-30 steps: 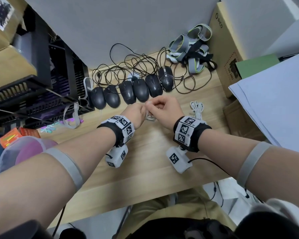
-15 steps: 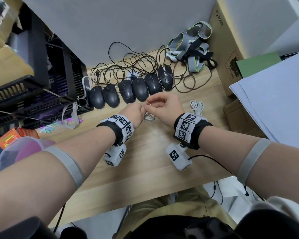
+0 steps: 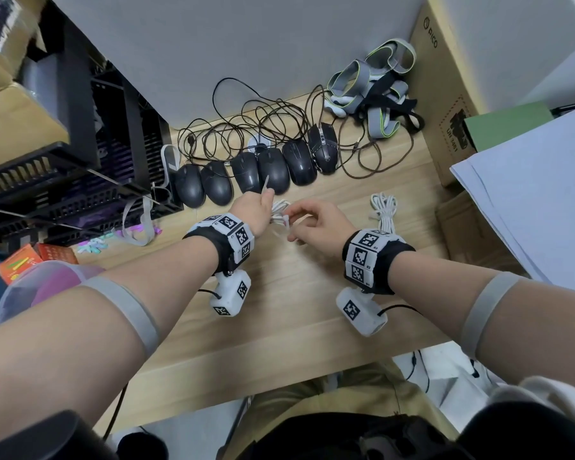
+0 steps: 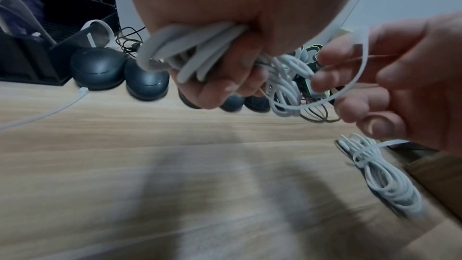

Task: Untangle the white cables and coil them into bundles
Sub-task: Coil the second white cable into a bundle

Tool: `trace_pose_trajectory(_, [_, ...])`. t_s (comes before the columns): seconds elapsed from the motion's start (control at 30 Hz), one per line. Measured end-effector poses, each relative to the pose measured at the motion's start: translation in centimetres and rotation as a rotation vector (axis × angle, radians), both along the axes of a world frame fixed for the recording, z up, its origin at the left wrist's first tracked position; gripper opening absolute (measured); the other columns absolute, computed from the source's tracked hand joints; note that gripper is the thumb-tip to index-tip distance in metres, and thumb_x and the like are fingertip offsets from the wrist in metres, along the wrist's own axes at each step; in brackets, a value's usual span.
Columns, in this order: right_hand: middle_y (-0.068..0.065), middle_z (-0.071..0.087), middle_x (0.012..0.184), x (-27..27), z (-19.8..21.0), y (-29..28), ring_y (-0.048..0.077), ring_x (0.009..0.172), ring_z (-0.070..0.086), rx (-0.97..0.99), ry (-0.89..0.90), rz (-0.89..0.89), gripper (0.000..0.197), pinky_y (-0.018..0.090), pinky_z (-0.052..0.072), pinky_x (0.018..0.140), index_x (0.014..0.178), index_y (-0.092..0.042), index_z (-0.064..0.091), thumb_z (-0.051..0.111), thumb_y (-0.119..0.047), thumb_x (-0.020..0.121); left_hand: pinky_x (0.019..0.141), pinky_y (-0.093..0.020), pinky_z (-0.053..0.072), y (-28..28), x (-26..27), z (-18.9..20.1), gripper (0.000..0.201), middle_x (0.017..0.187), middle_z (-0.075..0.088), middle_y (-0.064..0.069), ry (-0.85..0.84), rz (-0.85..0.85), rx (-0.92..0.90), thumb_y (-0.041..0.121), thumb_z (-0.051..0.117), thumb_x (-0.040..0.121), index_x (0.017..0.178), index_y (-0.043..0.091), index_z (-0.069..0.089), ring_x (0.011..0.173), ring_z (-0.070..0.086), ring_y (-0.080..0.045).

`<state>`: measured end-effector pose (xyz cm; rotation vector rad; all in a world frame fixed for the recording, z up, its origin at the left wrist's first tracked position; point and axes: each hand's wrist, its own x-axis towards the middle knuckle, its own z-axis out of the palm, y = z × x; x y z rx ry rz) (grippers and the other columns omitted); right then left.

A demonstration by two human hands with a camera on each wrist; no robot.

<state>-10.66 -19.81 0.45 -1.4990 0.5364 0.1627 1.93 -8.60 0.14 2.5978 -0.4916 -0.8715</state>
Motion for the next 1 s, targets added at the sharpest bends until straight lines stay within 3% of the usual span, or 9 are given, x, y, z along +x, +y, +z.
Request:
trace_pose_trajectory(0.1, [0.016, 0.068, 0.082, 0.1, 0.3, 0.6, 0.027, 0.074, 0.063, 0.103, -0.018, -0.032, 0.018, 0.039, 0.055, 0.078, 0.087, -0.013, 0.068, 0.069, 0.004, 0.079, 0.071, -0.035, 0.046, 0.1, 0.1, -0.3, 0.058, 0.068, 0.056, -0.012, 0.01, -0.007, 0.013, 0.04, 0.027, 0.107, 0.064, 0.009, 0.049, 0.073, 0.056, -0.034])
trace_pose_trajectory(0.2, [0.018, 0.067, 0.085, 0.6, 0.8, 0.9, 0.032, 0.076, 0.066, 0.181, -0.024, -0.086, 0.017, 0.034, 0.056, 0.071, 0.099, 0.0, 0.064, 0.068, 0.005, 0.082, 0.07, -0.037, 0.043, 0.2, 0.3, -0.7, 0.046, 0.081, 0.061, -0.014, -0.018, -0.08, 0.05, 0.035, 0.029, 0.106, 0.078, 0.009, 0.052, 0.082, 0.057, -0.034])
trace_pose_trajectory(0.3, [0.012, 0.07, 0.079, 1.0, 1.3, 0.9, 0.029, 0.073, 0.07, 0.143, -0.042, -0.039, 0.031, 0.036, 0.06, 0.071, 0.108, -0.004, 0.06, 0.073, 0.001, 0.08, 0.063, -0.034, 0.031, 0.1, 0.3, -0.6, 0.029, 0.081, 0.053, -0.01, -0.03, -0.146, 0.105, 0.026, 0.029, 0.105, 0.089, 0.013, 0.049, 0.079, 0.049, -0.032])
trace_pose_trajectory(0.4, [0.013, 0.069, 0.075, 1.3, 1.4, 1.0, 0.026, 0.069, 0.069, 0.067, -0.034, -0.023, 0.024, 0.035, 0.059, 0.073, 0.1, -0.004, 0.063, 0.075, 0.0, 0.079, 0.063, -0.033, 0.029, 0.0, 0.5, -0.4, 0.017, 0.085, 0.051, -0.01, -0.048, -0.162, 0.137, 0.018, 0.036, 0.104, 0.092, 0.014, 0.046, 0.077, 0.045, -0.03])
trace_pose_trajectory(0.5, [0.013, 0.071, 0.076, 1.9, 1.4, 0.8, 0.023, 0.068, 0.07, -0.024, -0.071, -0.156, 0.013, 0.031, 0.061, 0.07, 0.082, -0.012, 0.067, 0.075, -0.003, 0.079, 0.068, -0.033, 0.034, 0.4, 0.6, -0.5, 0.038, 0.083, 0.056, -0.009, -0.11, -0.202, 0.107, 0.032, 0.029, 0.107, 0.088, 0.01, 0.054, 0.081, 0.053, -0.032])
trace_pose_trajectory(0.6, [0.005, 0.072, 0.074, 2.9, 1.2, 0.4, 0.017, 0.068, 0.07, -0.09, -0.11, -0.306, 0.015, 0.032, 0.06, 0.072, 0.074, -0.02, 0.069, 0.075, -0.007, 0.077, 0.069, -0.034, 0.042, 0.7, 0.5, -0.2, 0.058, 0.081, 0.059, -0.007, -0.204, -0.251, 0.133, 0.043, 0.019, 0.108, 0.089, 0.008, 0.063, 0.08, 0.058, -0.032])
trace_pose_trajectory(0.77, [0.003, 0.069, 0.072, 3.6, 0.8, 0.5, 0.02, 0.069, 0.07, -0.055, -0.081, -0.394, 0.015, 0.03, 0.058, 0.07, 0.077, -0.02, 0.067, 0.075, -0.008, 0.074, 0.068, -0.035, 0.042, 0.5, 0.1, 0.6, 0.047, 0.09, 0.065, -0.012, -0.351, -0.378, 0.203, 0.042, 0.018, 0.107, 0.085, 0.018, 0.052, 0.089, 0.063, -0.036])
trace_pose_trajectory(0.87, [0.001, 0.069, 0.072, 3.6, 0.8, 0.5, 0.014, 0.066, 0.068, -0.083, -0.084, -0.408, 0.014, 0.025, 0.057, 0.068, 0.077, -0.02, 0.068, 0.075, -0.009, 0.074, 0.07, -0.036, 0.041, 0.3, 0.0, 1.0, 0.048, 0.1, 0.067, -0.014, -0.382, -0.409, 0.24, 0.041, 0.019, 0.108, 0.093, 0.016, 0.057, 0.097, 0.064, -0.036])
trace_pose_trajectory(1.0, [0.002, 0.072, 0.066, 3.5, 0.5, 0.5, 0.02, 0.066, 0.072, -0.141, -0.081, -0.364, 0.012, 0.038, 0.062, 0.073, 0.068, -0.023, 0.07, 0.071, -0.012, 0.072, 0.07, -0.035, 0.041, 0.3, 0.1, 1.2, 0.051, 0.1, 0.067, -0.015, -0.386, -0.413, 0.249, 0.043, 0.017, 0.108, 0.093, 0.015, 0.057, 0.095, 0.064, -0.036])
